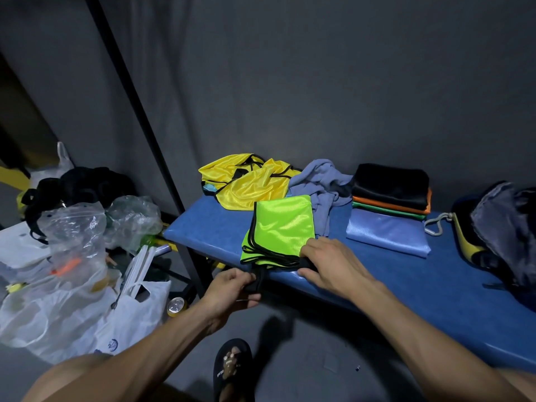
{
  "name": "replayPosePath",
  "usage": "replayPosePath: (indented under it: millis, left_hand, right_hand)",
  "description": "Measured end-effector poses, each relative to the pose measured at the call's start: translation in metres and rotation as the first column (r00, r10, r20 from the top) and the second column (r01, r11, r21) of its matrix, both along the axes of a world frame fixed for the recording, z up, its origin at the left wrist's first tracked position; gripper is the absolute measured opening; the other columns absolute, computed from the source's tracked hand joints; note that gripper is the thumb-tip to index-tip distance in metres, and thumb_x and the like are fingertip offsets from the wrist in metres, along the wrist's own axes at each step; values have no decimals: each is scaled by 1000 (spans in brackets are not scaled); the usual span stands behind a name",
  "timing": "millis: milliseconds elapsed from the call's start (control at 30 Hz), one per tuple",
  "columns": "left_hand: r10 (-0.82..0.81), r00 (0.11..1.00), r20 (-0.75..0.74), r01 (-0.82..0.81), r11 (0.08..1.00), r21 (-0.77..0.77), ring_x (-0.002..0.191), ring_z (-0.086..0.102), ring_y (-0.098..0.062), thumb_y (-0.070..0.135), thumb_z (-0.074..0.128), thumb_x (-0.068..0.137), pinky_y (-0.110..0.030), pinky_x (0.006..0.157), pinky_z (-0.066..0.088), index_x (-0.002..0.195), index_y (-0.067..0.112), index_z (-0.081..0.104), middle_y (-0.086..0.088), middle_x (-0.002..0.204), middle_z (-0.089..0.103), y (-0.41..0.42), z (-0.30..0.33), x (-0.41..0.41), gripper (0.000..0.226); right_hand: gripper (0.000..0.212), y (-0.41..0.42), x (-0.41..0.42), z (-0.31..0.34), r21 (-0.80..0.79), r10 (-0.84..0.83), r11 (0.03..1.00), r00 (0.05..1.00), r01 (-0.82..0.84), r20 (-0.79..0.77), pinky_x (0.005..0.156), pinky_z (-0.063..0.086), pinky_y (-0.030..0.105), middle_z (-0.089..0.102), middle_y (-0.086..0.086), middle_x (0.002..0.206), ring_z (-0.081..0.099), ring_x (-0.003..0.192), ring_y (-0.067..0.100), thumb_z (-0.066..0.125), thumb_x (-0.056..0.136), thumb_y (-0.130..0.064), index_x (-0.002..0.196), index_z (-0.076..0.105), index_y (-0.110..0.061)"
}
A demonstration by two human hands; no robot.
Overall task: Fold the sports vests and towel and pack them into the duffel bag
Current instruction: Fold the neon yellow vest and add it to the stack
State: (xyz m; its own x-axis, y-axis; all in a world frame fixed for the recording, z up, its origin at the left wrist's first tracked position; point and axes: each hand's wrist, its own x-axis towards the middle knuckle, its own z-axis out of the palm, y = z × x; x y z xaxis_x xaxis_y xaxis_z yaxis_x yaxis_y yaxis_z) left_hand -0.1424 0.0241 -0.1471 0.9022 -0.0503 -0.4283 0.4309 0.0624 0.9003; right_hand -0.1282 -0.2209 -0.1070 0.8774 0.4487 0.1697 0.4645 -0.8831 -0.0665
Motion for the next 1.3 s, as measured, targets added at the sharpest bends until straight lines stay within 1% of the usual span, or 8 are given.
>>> replayPosePath:
  millis: [133, 267, 500, 633, 733, 867, 1067, 1300]
  left_hand:
    - [-2, 987, 159, -3, 999, 34, 56, 63, -27, -1, 64, 96, -29, 51, 55, 85, 10, 50, -8, 65, 47, 9, 1, -6, 21]
    - [-103, 962, 253, 70, 988, 139, 65, 58, -22, -8, 59, 96, -28, 63, 59, 100, 3, 67, -7, 69, 50, 11, 2, -12, 13]
    - [-415, 789, 454, 74, 797, 600, 70, 64, 1, 5, 78, 84, -14, 71, 49, 101, 28, 69, 17, 76, 69, 24, 5, -17, 31]
    - [-644, 484, 593, -204, 576, 792, 83, 57, -3, 22, 72, 93, -20, 71, 43, 97, 32, 68, 17, 91, 60, 32, 18, -5, 12]
    - [-849, 251, 465, -440, 328, 836, 103, 53, -23, 39, 54, 97, -32, 81, 46, 99, 28, 63, 3, 113, 57, 37, 38, 7, 14]
    - [-973, 109, 204, -257, 171, 951, 153, 24, -25, 35, 50, 96, -45, 124, 25, 99, 19, 62, -1, 159, 38, 40, 54, 34, 20]
    - [-970, 211, 118, 116, 145, 983, 101, 56, -17, 31, 45, 96, -40, 84, 50, 108, 17, 50, 5, 121, 54, 33, 52, 45, 18]
    - [-785, 527, 326, 225, 499, 837, 80, 60, -14, 41, 51, 104, -37, 75, 48, 95, 25, 55, 5, 86, 64, 32, 54, 67, 19]
  right_hand:
    - [36, 1, 0, 1, -1, -2, 1000, 1000, 2, -2, 87, 42, 38, 62, 1, 109, 56, 105, 27, 59, 95, -49, 112, 64, -17]
    - [36, 1, -1, 1, -9, -5, 1000, 1000, 5, 4, 86, 41, 37, 61, 1, 109, 56, 105, 26, 59, 95, -49, 112, 63, -18]
    - [36, 2, -2, 2, -8, -7, 1000, 1000, 7, -1, 86, 40, 38, 62, 1, 109, 56, 105, 27, 59, 95, -49, 112, 64, -18]
    - [36, 2, -3, 2, -6, -10, 1000, 1000, 10, 2, 86, 40, 37, 61, 0, 110, 55, 105, 26, 59, 96, -49, 112, 64, -17]
    - [36, 2, -2, 2, -6, -10, 1000, 1000, 10, -6, 86, 39, 37, 61, 0, 110, 55, 106, 26, 58, 96, -49, 113, 63, -18]
    - [36, 3, -1, 2, -12, -9, 1000, 1000, 9, -5, 86, 40, 38, 61, 1, 109, 56, 106, 27, 59, 96, -49, 112, 64, -17]
    - [35, 1, -1, 0, -25, -8, 1000, 1000, 9, 15, 84, 39, 38, 61, 0, 109, 56, 105, 26, 57, 97, -50, 111, 63, -19]
    - [33, 2, 0, -1, -20, 1, 1000, 1000, -1, 6, 85, 39, 38, 60, -1, 109, 55, 104, 25, 56, 98, -48, 112, 63, -18]
